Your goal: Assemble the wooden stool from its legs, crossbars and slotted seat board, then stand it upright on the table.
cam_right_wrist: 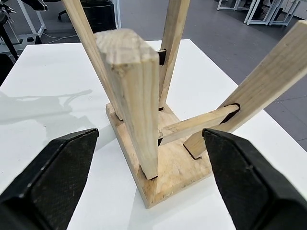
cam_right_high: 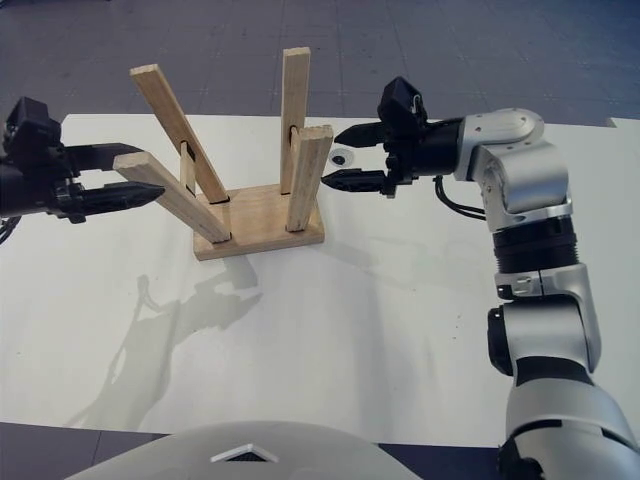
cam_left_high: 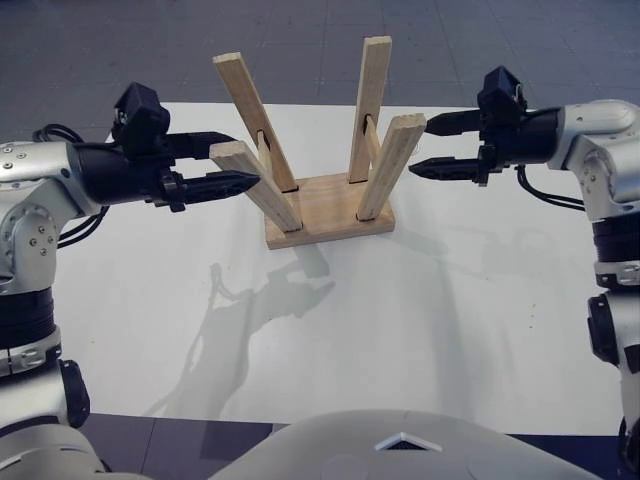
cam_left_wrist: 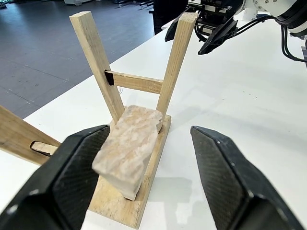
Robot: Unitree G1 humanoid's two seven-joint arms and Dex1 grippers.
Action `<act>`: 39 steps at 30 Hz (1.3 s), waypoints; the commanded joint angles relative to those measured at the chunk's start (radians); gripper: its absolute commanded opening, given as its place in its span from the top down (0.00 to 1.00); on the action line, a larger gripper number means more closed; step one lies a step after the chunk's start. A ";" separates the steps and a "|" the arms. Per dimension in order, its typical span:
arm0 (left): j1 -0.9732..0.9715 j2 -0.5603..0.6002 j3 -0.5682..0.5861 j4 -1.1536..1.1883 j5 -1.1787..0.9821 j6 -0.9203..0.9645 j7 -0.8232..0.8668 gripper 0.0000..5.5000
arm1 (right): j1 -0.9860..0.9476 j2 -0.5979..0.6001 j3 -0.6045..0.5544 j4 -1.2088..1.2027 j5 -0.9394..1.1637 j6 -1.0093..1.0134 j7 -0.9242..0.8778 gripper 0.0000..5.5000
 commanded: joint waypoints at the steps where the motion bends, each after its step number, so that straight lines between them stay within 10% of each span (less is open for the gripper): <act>1: -0.049 -0.013 -0.034 0.033 0.027 -0.027 -0.015 0.43 | -0.052 0.058 0.016 0.037 -0.022 -0.024 0.001 0.28; 16: -0.099 -0.021 -0.087 0.111 0.039 -0.059 -0.119 0.74 | -0.005 0.061 0.000 -0.012 0.056 0.099 0.124 0.73; 25: -0.007 -0.077 -0.131 -0.117 -0.081 0.050 -0.100 0.75 | 0.144 -0.082 -0.106 -0.473 0.302 0.519 0.076 0.75; 39: 0.196 -0.111 -0.065 -0.270 -0.244 0.144 0.045 0.75 | 0.435 -0.211 -0.078 -0.622 0.298 0.505 -0.017 0.75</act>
